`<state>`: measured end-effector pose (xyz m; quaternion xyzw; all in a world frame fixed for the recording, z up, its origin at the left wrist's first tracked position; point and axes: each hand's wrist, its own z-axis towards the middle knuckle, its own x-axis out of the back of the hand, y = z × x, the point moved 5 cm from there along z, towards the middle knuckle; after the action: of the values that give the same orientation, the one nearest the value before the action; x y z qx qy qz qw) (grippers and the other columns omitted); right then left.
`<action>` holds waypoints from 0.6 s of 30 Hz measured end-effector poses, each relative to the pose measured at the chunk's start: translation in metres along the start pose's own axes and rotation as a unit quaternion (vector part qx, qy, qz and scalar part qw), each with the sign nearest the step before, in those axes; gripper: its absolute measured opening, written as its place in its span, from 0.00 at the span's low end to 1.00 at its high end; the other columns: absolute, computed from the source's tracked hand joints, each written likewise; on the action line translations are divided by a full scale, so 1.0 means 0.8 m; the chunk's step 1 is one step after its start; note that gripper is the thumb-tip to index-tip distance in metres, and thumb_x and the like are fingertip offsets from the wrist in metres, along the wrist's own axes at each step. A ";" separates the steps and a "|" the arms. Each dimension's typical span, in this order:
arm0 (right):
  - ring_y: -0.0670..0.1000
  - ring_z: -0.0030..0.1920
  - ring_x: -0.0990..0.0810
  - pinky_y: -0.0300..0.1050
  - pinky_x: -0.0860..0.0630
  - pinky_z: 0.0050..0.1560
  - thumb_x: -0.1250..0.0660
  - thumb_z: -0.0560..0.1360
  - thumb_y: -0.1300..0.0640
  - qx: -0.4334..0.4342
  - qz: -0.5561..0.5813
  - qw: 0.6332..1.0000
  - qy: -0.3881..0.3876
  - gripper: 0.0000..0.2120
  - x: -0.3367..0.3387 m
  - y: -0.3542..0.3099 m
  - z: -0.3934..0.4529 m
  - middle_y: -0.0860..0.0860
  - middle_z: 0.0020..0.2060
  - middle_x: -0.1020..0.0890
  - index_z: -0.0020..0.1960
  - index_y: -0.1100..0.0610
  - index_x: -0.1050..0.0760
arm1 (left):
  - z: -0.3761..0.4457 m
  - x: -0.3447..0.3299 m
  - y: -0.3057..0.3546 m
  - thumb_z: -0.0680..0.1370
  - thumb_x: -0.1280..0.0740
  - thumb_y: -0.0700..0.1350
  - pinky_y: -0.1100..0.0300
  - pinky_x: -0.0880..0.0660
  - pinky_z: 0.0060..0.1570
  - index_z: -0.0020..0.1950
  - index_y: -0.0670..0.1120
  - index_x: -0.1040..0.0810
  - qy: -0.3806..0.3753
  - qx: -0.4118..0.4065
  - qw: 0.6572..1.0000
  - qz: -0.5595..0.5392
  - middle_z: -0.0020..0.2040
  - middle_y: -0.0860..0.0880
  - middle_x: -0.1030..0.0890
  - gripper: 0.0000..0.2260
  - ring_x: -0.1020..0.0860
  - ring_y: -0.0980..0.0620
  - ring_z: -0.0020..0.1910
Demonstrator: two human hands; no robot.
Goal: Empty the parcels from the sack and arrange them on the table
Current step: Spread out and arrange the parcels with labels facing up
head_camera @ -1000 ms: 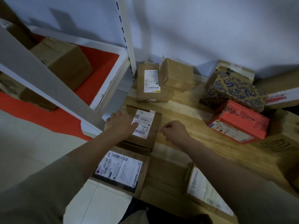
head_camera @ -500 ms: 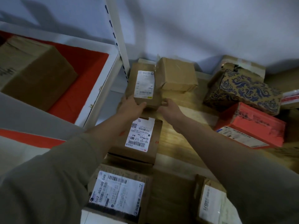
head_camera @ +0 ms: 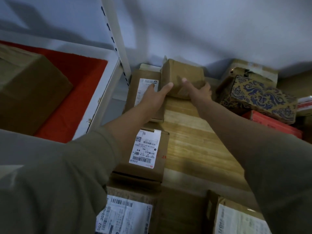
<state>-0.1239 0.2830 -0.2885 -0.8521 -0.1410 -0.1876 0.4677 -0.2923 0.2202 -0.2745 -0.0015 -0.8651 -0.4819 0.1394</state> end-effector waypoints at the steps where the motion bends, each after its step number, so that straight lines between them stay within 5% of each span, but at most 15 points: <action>1: 0.61 0.75 0.39 0.64 0.35 0.71 0.28 0.63 0.30 -0.014 0.030 0.999 -0.016 0.55 0.002 0.002 0.001 0.55 0.77 0.41 0.79 0.50 0.51 | 0.005 -0.003 0.003 0.70 0.36 0.71 0.41 0.37 0.71 0.79 0.49 0.42 -0.023 0.007 1.000 -0.016 0.76 0.47 0.35 0.44 0.35 0.44 0.74; 4: 0.57 0.64 0.27 0.57 0.24 0.62 0.27 0.71 0.43 -0.030 0.075 0.996 -0.027 0.41 0.008 0.006 0.002 0.55 0.69 0.30 0.75 0.53 0.44 | 0.019 -0.005 0.010 0.70 0.34 0.70 0.46 0.31 0.68 0.76 0.46 0.35 -0.042 0.005 0.999 -0.032 0.70 0.47 0.26 0.42 0.27 0.46 0.67; 7: 0.56 0.59 0.25 0.55 0.19 0.53 0.30 0.75 0.49 -0.059 0.135 0.988 -0.043 0.29 0.014 0.014 -0.007 0.54 0.64 0.28 0.70 0.53 0.40 | 0.032 0.007 0.000 0.55 0.25 0.73 0.46 0.25 0.62 0.74 0.45 0.34 0.014 0.054 0.995 -0.082 0.66 0.46 0.24 0.54 0.23 0.45 0.61; 11: 0.57 0.61 0.25 0.58 0.23 0.59 0.39 0.78 0.38 -0.088 0.188 0.976 -0.069 0.29 0.036 0.023 -0.032 0.54 0.66 0.28 0.72 0.54 0.35 | 0.006 0.013 0.013 0.67 0.21 0.48 0.62 0.23 0.52 0.71 0.45 0.35 0.018 -0.098 0.995 0.000 0.59 0.52 0.26 0.37 0.24 0.53 0.56; 14: 0.63 0.60 0.23 0.63 0.23 0.58 0.37 0.72 0.30 -0.136 0.304 0.927 -0.173 0.39 0.049 0.028 -0.055 0.59 0.66 0.28 0.74 0.52 0.37 | -0.038 0.013 0.035 0.65 0.22 0.44 0.52 0.23 0.54 0.70 0.46 0.32 0.031 -0.327 0.918 0.220 0.62 0.51 0.29 0.36 0.26 0.49 0.61; 16: 0.65 0.58 0.20 0.63 0.20 0.53 0.32 0.68 0.30 -0.152 0.369 0.888 -0.229 0.42 0.053 0.030 -0.070 0.62 0.64 0.25 0.74 0.52 0.36 | -0.060 0.012 0.039 0.65 0.22 0.41 0.46 0.23 0.57 0.68 0.44 0.30 0.069 -0.425 0.845 0.318 0.67 0.46 0.29 0.33 0.28 0.45 0.67; 18: 0.61 0.56 0.18 0.58 0.19 0.50 0.29 0.69 0.34 -0.152 0.363 0.891 -0.226 0.38 0.058 0.035 -0.084 0.60 0.60 0.22 0.71 0.54 0.32 | -0.077 0.011 0.038 0.66 0.20 0.39 0.45 0.22 0.58 0.66 0.44 0.29 0.086 -0.480 0.797 0.356 0.70 0.41 0.30 0.32 0.30 0.42 0.70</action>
<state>-0.0834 0.2143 -0.2550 -0.9240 0.1067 0.1737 0.3235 -0.2822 0.1840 -0.2163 -0.3352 -0.4454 -0.7499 0.3561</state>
